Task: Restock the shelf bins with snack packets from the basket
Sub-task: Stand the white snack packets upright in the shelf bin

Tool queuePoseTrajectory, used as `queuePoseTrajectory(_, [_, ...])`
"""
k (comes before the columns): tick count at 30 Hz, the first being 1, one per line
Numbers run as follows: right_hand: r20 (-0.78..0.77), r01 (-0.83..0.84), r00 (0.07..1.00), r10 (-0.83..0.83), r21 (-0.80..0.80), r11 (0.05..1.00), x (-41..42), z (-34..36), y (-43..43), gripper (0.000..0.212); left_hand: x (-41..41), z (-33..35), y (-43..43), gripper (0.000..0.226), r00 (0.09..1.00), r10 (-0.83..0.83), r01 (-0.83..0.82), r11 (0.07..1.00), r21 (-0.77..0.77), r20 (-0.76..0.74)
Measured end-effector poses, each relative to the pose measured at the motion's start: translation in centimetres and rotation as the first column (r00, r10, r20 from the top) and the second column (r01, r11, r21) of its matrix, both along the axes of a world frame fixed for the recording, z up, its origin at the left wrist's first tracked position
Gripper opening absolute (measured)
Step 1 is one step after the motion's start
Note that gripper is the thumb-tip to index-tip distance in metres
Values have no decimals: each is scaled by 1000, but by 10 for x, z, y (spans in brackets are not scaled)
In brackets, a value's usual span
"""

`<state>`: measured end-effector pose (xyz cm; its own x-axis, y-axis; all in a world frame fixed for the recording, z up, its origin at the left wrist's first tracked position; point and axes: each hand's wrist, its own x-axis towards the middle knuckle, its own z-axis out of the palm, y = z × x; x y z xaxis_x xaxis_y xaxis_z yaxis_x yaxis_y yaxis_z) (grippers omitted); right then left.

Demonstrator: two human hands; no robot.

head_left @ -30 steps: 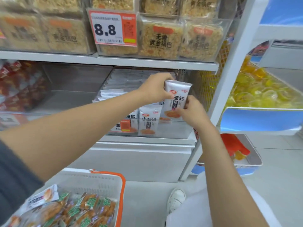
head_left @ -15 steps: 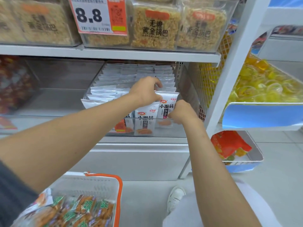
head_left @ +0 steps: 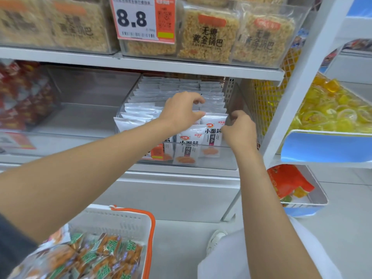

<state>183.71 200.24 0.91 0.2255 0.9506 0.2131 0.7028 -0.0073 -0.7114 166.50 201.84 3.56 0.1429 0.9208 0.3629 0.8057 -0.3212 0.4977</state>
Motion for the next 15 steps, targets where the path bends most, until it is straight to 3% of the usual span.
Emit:
queuePoseTrajectory(3, [16, -37, 999, 34, 249, 968, -18, 9, -12, 39, -14, 6, -30, 12, 999, 34, -37, 992, 122, 29])
queuePoseTrajectory(7, [70, -102, 995, 78, 479, 872, -55, 15, -36, 18, -45, 7, -74, 15, 989, 113, -123, 986, 115, 91])
queuePoseTrajectory(11, [43, -314, 942, 334, 474, 823, -104, 4, -54, 12, -95, -9, -113, 21, 975, 200, -201, 979, 8, 100])
queuePoseTrajectory(15, [129, -548, 833, 538, 330, 769, -159, -27, -72, 10, -150, -38, -145, 23, 955, 298, -294, 948, -122, 12])
